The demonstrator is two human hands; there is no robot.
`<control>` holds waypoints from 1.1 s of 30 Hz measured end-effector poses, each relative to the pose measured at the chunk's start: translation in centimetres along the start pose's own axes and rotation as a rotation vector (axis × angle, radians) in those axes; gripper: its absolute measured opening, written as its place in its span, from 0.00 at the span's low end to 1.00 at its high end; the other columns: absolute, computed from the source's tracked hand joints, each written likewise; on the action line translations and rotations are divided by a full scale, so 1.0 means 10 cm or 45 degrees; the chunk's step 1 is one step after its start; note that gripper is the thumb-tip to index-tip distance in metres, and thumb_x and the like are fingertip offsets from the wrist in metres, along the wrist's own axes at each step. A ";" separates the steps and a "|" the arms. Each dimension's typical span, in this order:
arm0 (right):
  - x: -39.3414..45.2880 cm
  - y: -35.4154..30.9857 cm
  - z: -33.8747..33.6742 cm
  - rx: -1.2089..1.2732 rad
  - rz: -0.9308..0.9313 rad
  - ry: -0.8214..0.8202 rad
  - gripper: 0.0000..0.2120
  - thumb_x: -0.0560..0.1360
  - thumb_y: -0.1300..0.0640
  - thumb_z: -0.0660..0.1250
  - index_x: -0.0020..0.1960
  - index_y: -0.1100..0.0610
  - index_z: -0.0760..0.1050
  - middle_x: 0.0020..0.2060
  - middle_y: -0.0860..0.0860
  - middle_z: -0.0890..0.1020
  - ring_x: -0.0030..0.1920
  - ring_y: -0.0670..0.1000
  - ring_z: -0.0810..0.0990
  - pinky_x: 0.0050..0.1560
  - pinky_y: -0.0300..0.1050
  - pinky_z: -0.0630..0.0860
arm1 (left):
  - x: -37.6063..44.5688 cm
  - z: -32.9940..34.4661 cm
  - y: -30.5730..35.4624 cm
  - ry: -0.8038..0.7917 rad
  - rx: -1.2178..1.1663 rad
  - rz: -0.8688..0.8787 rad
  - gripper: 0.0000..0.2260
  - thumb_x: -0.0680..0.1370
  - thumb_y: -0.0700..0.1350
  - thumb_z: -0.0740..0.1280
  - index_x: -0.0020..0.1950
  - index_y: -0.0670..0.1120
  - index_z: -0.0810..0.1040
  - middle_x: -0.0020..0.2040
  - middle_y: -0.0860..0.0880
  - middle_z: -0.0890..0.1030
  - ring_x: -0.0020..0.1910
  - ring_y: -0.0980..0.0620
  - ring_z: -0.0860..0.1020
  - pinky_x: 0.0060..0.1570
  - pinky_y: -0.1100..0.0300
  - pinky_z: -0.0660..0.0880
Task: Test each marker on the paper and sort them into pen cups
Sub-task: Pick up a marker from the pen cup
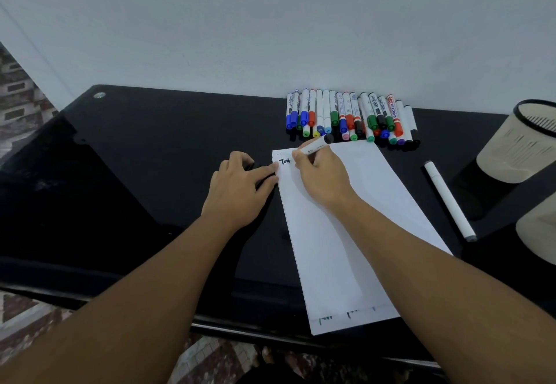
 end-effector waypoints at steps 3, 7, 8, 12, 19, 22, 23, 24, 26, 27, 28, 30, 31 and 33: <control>-0.01 0.00 -0.01 0.023 -0.008 0.038 0.13 0.84 0.45 0.62 0.55 0.54 0.77 0.45 0.49 0.83 0.48 0.48 0.81 0.56 0.54 0.79 | -0.01 0.00 0.00 0.005 -0.061 -0.001 0.17 0.82 0.61 0.60 0.70 0.66 0.75 0.64 0.51 0.68 0.59 0.51 0.70 0.63 0.52 0.69; -0.08 -0.04 -0.09 0.393 -0.112 0.130 0.04 0.84 0.52 0.64 0.58 0.45 0.73 0.48 0.44 0.82 0.51 0.44 0.81 0.57 0.45 0.78 | -0.05 -0.05 -0.01 0.107 -0.258 -0.062 0.22 0.80 0.56 0.67 0.75 0.64 0.71 0.65 0.50 0.68 0.53 0.53 0.75 0.54 0.52 0.78; -0.11 -0.04 -0.11 0.452 -0.137 0.148 0.06 0.85 0.53 0.63 0.59 0.43 0.73 0.48 0.43 0.82 0.49 0.43 0.81 0.57 0.43 0.77 | -0.06 -0.06 -0.01 0.124 -0.306 -0.104 0.25 0.80 0.55 0.69 0.77 0.63 0.67 0.64 0.51 0.67 0.51 0.54 0.74 0.51 0.56 0.78; -0.12 -0.02 -0.10 0.385 -0.127 0.143 0.07 0.85 0.55 0.62 0.56 0.45 0.76 0.42 0.44 0.83 0.44 0.40 0.82 0.58 0.47 0.79 | -0.07 -0.07 -0.02 0.142 -0.327 -0.304 0.26 0.78 0.57 0.71 0.74 0.56 0.71 0.60 0.51 0.69 0.58 0.54 0.68 0.55 0.56 0.73; -0.06 0.02 -0.05 0.249 -0.064 -0.175 0.29 0.83 0.63 0.56 0.77 0.37 0.63 0.65 0.43 0.80 0.61 0.45 0.78 0.57 0.41 0.72 | -0.07 -0.09 -0.07 0.160 -0.328 -0.271 0.07 0.81 0.51 0.69 0.56 0.50 0.81 0.50 0.51 0.75 0.52 0.50 0.74 0.52 0.55 0.74; -0.05 -0.02 -0.08 0.359 -0.024 -0.214 0.26 0.83 0.57 0.56 0.77 0.37 0.66 0.72 0.44 0.75 0.71 0.46 0.72 0.69 0.45 0.67 | -0.06 -0.12 -0.06 0.176 -0.429 -0.270 0.08 0.81 0.49 0.68 0.59 0.52 0.82 0.50 0.52 0.77 0.48 0.55 0.76 0.47 0.66 0.71; -0.06 -0.04 -0.11 0.404 -0.033 -0.197 0.23 0.83 0.56 0.57 0.75 0.39 0.68 0.71 0.45 0.76 0.70 0.47 0.73 0.70 0.45 0.67 | -0.07 -0.13 -0.05 0.180 -0.460 -0.269 0.08 0.82 0.47 0.68 0.60 0.51 0.82 0.50 0.53 0.78 0.47 0.56 0.77 0.46 0.70 0.70; -0.07 -0.06 -0.14 0.448 -0.054 -0.169 0.19 0.84 0.54 0.58 0.73 0.41 0.71 0.67 0.45 0.77 0.67 0.47 0.77 0.68 0.44 0.69 | -0.07 -0.14 -0.05 0.185 -0.477 -0.265 0.09 0.82 0.46 0.68 0.61 0.51 0.82 0.50 0.53 0.78 0.47 0.57 0.77 0.46 0.71 0.70; -0.08 -0.11 -0.21 0.514 -0.098 -0.122 0.12 0.85 0.53 0.61 0.67 0.46 0.76 0.59 0.47 0.80 0.54 0.48 0.84 0.59 0.41 0.74 | -0.06 -0.15 -0.03 0.192 -0.488 -0.248 0.09 0.81 0.44 0.68 0.61 0.51 0.82 0.51 0.53 0.78 0.46 0.59 0.77 0.49 0.69 0.73; -0.08 -0.13 -0.24 0.509 -0.123 -0.118 0.09 0.85 0.53 0.62 0.64 0.46 0.77 0.55 0.48 0.80 0.49 0.49 0.86 0.56 0.41 0.76 | -0.06 -0.16 -0.03 0.197 -0.500 -0.241 0.09 0.81 0.44 0.69 0.60 0.52 0.82 0.51 0.53 0.78 0.46 0.60 0.77 0.51 0.66 0.75; -0.09 -0.14 -0.26 0.468 -0.155 -0.130 0.09 0.85 0.54 0.63 0.62 0.46 0.77 0.53 0.47 0.80 0.45 0.49 0.86 0.54 0.42 0.77 | -0.06 -0.16 -0.02 0.201 -0.516 -0.238 0.09 0.81 0.44 0.69 0.60 0.52 0.82 0.52 0.53 0.79 0.47 0.60 0.78 0.52 0.63 0.76; -0.12 -0.16 -0.30 0.260 -0.240 -0.212 0.13 0.85 0.56 0.62 0.65 0.41 0.73 0.52 0.48 0.80 0.41 0.46 0.81 0.49 0.40 0.77 | -0.06 -0.17 -0.02 0.213 -0.544 -0.242 0.09 0.81 0.45 0.69 0.60 0.54 0.81 0.52 0.54 0.80 0.48 0.59 0.79 0.54 0.60 0.78; -0.14 -0.17 -0.32 0.115 -0.291 -0.261 0.17 0.85 0.56 0.61 0.69 0.39 0.68 0.51 0.50 0.80 0.38 0.45 0.78 0.46 0.40 0.76 | -0.07 -0.17 -0.03 0.223 -0.558 -0.246 0.09 0.81 0.46 0.69 0.60 0.54 0.81 0.52 0.55 0.81 0.49 0.59 0.80 0.54 0.58 0.79; -0.16 -0.21 -0.39 -0.096 -0.368 -0.303 0.22 0.85 0.56 0.59 0.74 0.37 0.60 0.44 0.53 0.78 0.32 0.46 0.73 0.41 0.43 0.75 | -0.08 -0.17 -0.02 0.244 -0.604 -0.255 0.09 0.81 0.46 0.69 0.59 0.55 0.81 0.50 0.58 0.83 0.49 0.60 0.81 0.53 0.59 0.79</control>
Point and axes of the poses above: each hand's wrist, its own x-axis towards the middle knuckle, its own z-axis out of the palm, y = z × x, the point moved 1 cm from there along x, towards the middle knuckle
